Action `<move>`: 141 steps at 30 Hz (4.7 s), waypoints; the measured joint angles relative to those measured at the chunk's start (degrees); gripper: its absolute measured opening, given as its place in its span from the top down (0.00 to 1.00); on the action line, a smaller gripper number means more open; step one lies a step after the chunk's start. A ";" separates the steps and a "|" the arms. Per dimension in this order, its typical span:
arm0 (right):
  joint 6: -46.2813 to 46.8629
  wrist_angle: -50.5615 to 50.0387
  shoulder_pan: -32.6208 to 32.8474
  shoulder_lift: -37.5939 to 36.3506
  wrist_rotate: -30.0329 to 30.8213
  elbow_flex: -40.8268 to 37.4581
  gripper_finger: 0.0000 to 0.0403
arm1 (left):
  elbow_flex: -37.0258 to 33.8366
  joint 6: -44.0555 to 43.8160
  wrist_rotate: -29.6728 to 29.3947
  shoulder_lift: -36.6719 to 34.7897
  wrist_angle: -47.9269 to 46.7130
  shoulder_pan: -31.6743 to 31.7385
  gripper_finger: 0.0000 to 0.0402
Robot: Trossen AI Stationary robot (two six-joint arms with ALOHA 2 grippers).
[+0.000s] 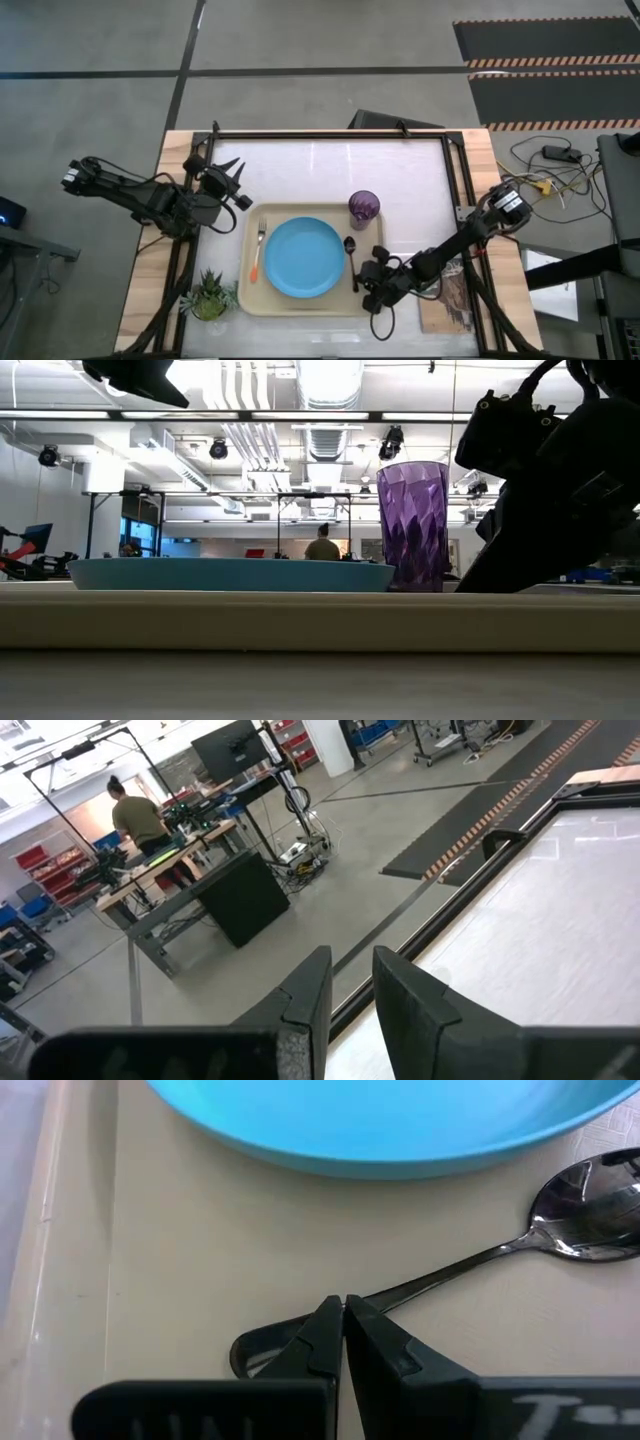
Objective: Pick and place plate/cup/fork/spoon on tray
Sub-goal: Put the black spoon on the white tray to the right side of the blue plate, then adjust the white tray
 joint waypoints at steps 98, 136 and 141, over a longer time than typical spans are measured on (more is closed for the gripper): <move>-1.55 -43.16 1.68 -3.37 0.32 9.52 0.98 | 0.02 4.66 60.91 24.19 -0.88 20.53 1.00; 2.92 -42.80 -6.00 -3.36 7.50 4.31 0.98 | 0.15 19.21 48.23 39.26 4.56 29.98 1.00; 0.61 -43.03 -6.36 -3.56 7.71 4.10 0.98 | 0.68 19.15 43.89 38.43 4.42 30.07 1.00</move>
